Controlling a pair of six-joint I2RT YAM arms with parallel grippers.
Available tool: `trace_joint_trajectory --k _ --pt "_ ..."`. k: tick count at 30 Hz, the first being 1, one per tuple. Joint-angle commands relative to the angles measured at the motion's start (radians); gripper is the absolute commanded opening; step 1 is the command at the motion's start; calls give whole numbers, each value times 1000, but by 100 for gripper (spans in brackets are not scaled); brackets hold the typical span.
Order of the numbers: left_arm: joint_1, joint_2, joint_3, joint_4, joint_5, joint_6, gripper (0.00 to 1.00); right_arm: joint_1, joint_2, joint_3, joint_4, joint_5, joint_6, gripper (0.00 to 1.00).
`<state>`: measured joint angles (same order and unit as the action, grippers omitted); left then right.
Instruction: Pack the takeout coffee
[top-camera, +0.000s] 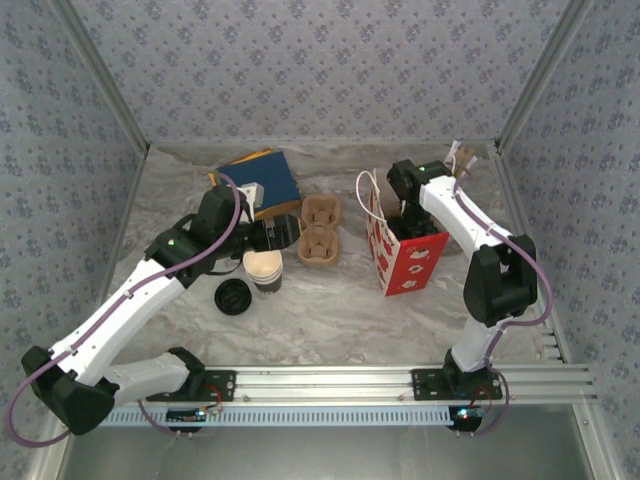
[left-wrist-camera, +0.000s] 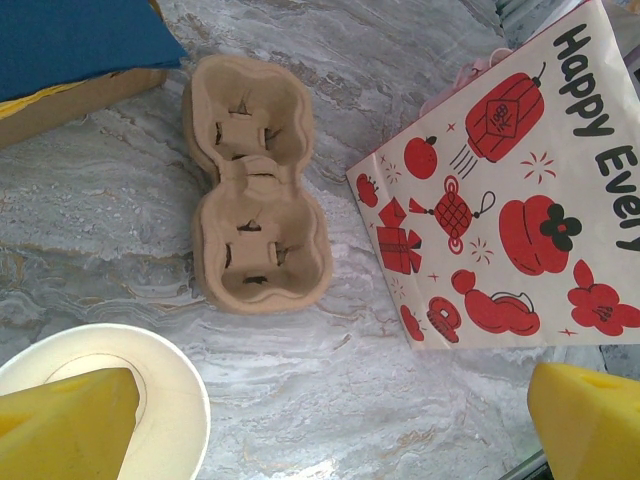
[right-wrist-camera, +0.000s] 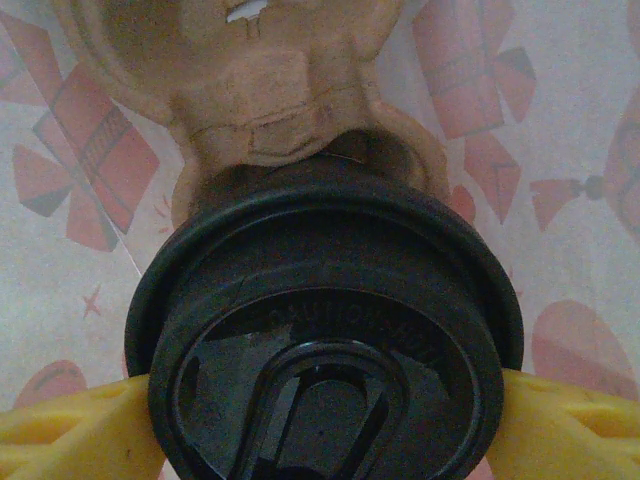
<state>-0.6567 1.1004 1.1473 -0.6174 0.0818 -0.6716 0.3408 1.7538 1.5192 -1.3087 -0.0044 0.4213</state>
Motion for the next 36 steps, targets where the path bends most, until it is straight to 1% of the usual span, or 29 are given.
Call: trace_joint_trajectory --k 1,36 --pt "-8 -14 20 -2 -5 -7 100 9 8 -13 -47 -8 16 82" --pt "-9 -13 13 1 -7 -7 100 17 -1 -13 -52 -1 24 88"
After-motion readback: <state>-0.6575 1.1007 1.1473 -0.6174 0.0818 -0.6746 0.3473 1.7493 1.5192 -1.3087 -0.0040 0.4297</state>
